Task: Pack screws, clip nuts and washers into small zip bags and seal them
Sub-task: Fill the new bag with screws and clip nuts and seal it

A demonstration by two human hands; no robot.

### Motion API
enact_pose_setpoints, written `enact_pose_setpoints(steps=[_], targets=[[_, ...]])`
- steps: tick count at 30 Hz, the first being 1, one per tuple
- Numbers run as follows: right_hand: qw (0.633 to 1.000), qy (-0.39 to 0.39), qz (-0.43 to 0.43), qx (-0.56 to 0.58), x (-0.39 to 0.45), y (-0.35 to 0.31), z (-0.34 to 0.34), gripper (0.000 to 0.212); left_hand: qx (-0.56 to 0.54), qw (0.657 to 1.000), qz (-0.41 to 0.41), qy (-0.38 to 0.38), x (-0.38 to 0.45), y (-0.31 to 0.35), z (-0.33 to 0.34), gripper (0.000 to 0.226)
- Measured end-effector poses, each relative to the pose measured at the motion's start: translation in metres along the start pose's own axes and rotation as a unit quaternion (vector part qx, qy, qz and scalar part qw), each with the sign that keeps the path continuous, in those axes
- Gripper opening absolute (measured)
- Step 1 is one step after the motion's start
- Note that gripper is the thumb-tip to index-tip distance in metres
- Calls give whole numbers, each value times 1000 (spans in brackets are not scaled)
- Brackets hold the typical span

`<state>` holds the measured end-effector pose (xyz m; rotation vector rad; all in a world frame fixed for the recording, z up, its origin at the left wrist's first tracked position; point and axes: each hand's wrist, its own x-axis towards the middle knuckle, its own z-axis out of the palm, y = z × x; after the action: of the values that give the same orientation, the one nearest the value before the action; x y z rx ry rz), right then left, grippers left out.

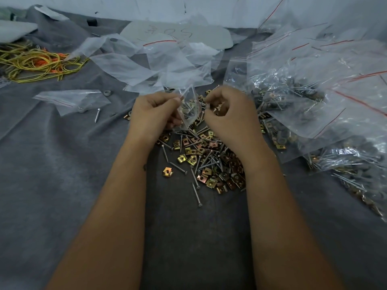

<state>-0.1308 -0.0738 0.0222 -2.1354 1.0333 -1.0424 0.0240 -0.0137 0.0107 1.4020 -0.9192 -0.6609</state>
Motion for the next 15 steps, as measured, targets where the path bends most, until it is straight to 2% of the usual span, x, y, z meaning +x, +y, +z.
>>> enact_pose_setpoints(steps=[3,6,8,12,15], targets=[[999,35,-30,10,-1,-4,6,14,9,1000,4,-11,-1,0,3,14],[994,-28,-65,-84,-2,-2,15,11,15,1000,13,-4,-2,0,6,13],[991,-50,-79,-100,-2,0,18,17,32,999,13,29,-3,-1,8,10],[998,47,-1,-29,1,4,5,18,117,980,40,156,0,-7,11,11],[990,108,91,9,2,14,-9,20,95,961,63,252,3,-9,7,9]])
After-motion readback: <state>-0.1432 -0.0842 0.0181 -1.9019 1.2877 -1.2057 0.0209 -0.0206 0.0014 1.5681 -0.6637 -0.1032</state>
